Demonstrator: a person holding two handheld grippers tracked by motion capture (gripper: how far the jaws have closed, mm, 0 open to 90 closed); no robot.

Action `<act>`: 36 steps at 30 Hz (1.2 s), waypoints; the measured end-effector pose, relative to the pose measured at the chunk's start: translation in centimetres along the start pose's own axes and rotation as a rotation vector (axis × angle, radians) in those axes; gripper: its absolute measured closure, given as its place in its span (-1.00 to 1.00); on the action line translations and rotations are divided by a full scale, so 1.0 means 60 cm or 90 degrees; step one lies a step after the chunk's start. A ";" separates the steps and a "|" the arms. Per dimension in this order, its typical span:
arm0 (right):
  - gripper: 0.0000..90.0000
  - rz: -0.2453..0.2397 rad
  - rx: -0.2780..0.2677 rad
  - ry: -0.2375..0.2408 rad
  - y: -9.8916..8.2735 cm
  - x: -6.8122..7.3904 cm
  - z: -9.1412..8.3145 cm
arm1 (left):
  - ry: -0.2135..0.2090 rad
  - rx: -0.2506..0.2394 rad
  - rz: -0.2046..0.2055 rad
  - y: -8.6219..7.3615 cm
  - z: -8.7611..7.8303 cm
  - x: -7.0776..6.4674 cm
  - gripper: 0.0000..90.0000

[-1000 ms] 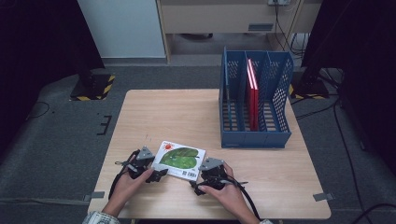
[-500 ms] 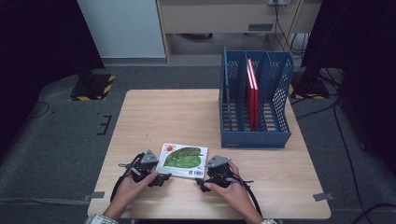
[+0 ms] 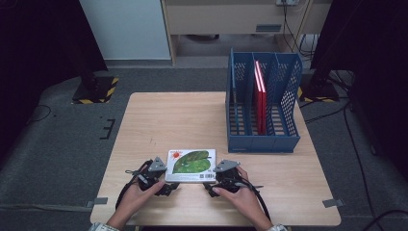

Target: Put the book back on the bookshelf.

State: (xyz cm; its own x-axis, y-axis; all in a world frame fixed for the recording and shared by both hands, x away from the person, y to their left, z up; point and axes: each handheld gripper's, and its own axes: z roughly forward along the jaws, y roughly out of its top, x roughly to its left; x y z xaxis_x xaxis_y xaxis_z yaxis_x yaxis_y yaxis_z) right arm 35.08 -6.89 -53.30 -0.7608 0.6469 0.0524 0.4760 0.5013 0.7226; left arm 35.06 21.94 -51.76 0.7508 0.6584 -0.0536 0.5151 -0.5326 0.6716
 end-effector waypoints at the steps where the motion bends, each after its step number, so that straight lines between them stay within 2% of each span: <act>1: -0.65 0.002 -0.001 0.001 0.000 0.000 0.000 | 0.002 -0.016 -0.009 0.003 -0.004 0.005 -0.67; 3: -0.65 0.002 -0.001 0.004 0.002 0.000 0.000 | 0.000 -0.038 -0.022 0.007 -0.009 0.015 -0.68; 4: -0.65 0.000 -0.003 0.003 0.002 0.000 0.000 | 0.003 -0.044 -0.019 0.009 -0.011 0.022 -0.68; 9: -0.63 0.004 -0.003 0.008 0.002 -0.002 0.000 | 0.009 -0.054 -0.022 0.024 -0.010 0.054 -0.69; 13: -0.61 0.001 -0.003 0.010 0.003 -0.001 -0.001 | 0.011 -0.038 -0.009 0.042 0.002 0.078 -0.68; 19: -0.61 0.005 0.001 0.011 0.001 0.000 0.000 | -0.018 -0.004 -0.014 0.058 0.038 0.107 -0.63; 22: -0.59 0.006 0.001 0.014 0.001 0.000 0.000 | -0.017 0.008 -0.021 0.064 0.048 0.116 -0.63; 27: -0.57 0.002 -0.001 0.014 0.001 0.003 0.003 | -0.036 0.019 -0.035 0.071 0.061 0.127 -0.61; 30: -0.55 0.001 -0.001 0.014 0.001 0.002 0.003 | -0.047 0.015 -0.051 0.072 0.066 0.131 -0.56; 36: -0.53 -0.002 0.002 0.012 0.001 0.002 0.002 | -0.060 0.012 -0.052 0.075 0.068 0.131 -0.44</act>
State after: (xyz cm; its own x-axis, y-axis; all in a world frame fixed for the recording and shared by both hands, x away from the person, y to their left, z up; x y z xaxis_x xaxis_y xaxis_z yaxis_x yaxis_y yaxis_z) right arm 35.07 -6.68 -53.33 -0.7699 0.6350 0.0632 0.4752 0.5045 0.7209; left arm 44.95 22.53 -52.18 0.7404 0.6484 -0.1774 0.5839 -0.4896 0.6476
